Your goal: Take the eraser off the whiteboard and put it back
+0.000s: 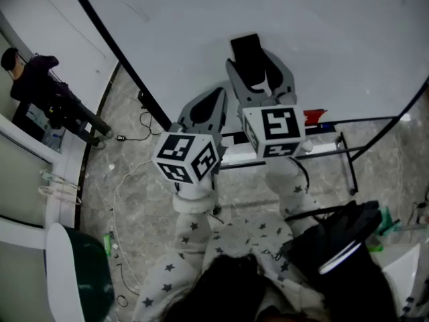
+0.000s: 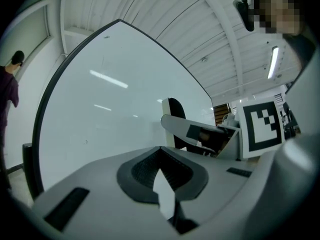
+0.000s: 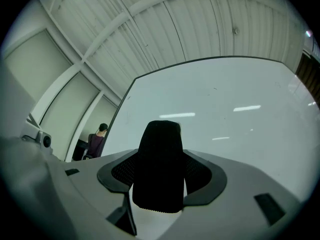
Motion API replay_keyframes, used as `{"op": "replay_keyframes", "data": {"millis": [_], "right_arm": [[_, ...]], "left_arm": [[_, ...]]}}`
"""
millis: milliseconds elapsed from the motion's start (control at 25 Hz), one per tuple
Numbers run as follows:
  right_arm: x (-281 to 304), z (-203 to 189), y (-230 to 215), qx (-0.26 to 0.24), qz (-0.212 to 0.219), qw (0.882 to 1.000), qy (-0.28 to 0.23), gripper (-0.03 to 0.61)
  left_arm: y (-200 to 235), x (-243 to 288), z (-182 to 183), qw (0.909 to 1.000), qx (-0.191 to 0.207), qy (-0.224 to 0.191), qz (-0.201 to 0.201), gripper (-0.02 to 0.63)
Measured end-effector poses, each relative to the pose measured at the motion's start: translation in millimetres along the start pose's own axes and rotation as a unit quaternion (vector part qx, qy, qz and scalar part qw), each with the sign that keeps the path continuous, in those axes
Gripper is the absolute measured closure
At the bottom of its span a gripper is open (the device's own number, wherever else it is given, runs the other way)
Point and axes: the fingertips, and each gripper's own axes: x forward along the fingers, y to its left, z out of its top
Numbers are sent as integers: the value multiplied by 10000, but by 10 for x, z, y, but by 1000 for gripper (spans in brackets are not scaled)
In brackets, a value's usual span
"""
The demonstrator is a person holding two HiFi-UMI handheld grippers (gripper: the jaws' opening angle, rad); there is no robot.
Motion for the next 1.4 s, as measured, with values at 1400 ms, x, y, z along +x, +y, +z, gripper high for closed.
{"op": "replay_keyframes", "data": {"millis": [1400], "right_arm": [[539,-177,36,-681,-675,9953,-142,313]], "left_arm": [[444,110,-145,9992,-207,189,284,612]]}}
